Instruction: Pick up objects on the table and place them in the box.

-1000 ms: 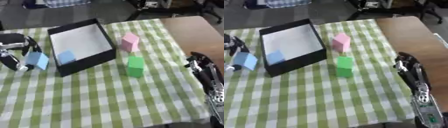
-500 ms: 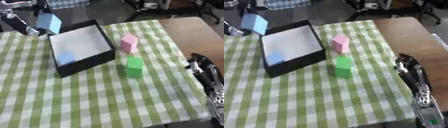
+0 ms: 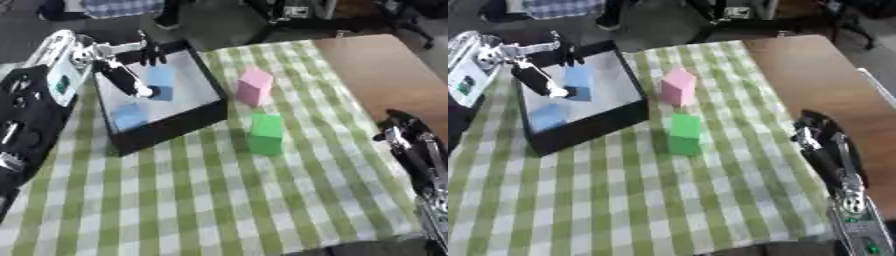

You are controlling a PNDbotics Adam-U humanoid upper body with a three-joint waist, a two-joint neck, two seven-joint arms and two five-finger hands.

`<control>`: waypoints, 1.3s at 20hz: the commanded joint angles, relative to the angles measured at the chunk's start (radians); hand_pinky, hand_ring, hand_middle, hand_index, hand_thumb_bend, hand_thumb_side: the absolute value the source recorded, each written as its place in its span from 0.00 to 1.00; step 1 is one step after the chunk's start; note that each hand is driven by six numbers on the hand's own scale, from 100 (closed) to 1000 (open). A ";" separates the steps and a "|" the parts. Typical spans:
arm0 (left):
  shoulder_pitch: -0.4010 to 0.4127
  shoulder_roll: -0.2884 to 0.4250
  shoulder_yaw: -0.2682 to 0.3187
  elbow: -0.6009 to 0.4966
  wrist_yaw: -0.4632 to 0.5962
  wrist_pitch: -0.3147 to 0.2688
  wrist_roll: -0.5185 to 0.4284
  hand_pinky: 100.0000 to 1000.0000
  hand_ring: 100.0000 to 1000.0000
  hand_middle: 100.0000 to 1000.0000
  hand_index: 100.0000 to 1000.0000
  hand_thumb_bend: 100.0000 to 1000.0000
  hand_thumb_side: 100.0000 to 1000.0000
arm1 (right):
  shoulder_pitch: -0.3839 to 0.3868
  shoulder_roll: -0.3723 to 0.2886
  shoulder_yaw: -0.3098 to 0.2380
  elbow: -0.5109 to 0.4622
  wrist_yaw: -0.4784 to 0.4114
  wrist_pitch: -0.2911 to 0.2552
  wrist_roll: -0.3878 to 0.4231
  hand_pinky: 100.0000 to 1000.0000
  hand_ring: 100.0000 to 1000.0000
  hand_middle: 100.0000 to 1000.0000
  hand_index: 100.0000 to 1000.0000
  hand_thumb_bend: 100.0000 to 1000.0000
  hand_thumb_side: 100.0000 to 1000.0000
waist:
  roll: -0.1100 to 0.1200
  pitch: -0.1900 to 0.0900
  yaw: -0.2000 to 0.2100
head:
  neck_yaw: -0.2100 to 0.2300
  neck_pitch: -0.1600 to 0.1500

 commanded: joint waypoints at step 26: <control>0.394 0.090 0.356 -0.488 0.098 0.001 0.462 0.63 0.52 0.54 0.86 0.08 0.89 | -0.392 -0.459 0.197 0.119 0.238 -0.136 0.164 0.86 0.65 0.74 0.90 0.00 0.21 | -0.014 -0.013 0.177 | -0.074 -0.002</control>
